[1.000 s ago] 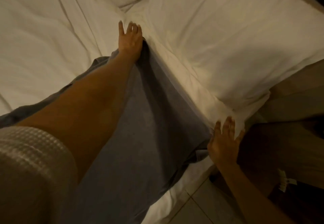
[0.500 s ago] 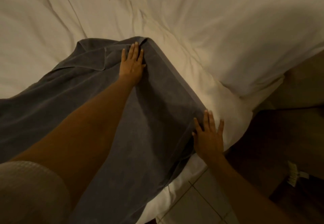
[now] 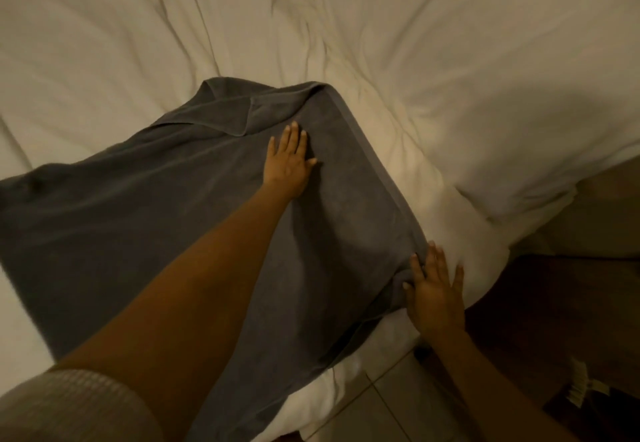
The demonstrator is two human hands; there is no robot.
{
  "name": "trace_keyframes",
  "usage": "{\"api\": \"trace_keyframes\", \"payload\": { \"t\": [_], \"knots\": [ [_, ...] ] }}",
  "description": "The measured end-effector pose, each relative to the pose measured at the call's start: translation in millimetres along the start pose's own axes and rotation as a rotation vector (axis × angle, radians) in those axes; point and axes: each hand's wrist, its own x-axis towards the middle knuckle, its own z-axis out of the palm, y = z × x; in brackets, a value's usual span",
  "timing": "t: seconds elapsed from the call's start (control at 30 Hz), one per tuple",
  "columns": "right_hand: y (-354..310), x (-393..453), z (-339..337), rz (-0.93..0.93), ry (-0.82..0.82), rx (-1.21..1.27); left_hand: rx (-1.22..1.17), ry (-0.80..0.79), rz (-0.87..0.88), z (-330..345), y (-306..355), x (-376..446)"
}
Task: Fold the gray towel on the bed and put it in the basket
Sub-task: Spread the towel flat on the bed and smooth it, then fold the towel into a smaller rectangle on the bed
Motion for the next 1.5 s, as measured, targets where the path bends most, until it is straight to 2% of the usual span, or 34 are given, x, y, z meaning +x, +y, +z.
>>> {"api": "trace_keyframes", "payload": {
  "t": [0.07,0.23,0.4,0.5,0.67,0.8,1.1,1.37,1.5],
  "knots": [
    [-4.1,0.6,-6.5,-0.046,0.006,-0.017,-0.070,-0.011,-0.038,9.3,-3.7,-22.9],
    [-9.6,-3.6,-11.3,-0.093,-0.110,-0.015,-0.129,-0.133,-0.023,53.5,-4.9,-100.8],
    [4.2,-15.7,0.2,-0.152,-0.084,-0.083,-0.255,-0.200,-0.166,107.8,9.3,-189.4],
    [16.8,-12.9,8.4,-0.252,-0.054,-0.124,-0.285,-0.165,-0.206,131.0,28.3,-237.7],
    [26.0,-3.4,26.7,-0.558,0.068,-0.101,-0.368,-0.092,-0.293,171.0,60.9,-289.3],
    [34.2,5.9,45.6,-0.619,0.139,-0.078,-0.378,-0.008,-0.356,197.7,70.5,-309.7],
    [88.6,-3.7,66.4,-0.601,0.375,0.045,-0.417,0.125,-0.439,217.2,80.0,-319.7],
    [119.8,-10.1,65.1,-0.370,0.435,0.059,-0.361,0.094,-0.559,223.5,53.7,-360.8],
    [115.7,-18.8,65.6,-0.407,0.439,0.011,-0.333,0.071,-0.517,228.6,42.5,-375.6]
  ]
}}
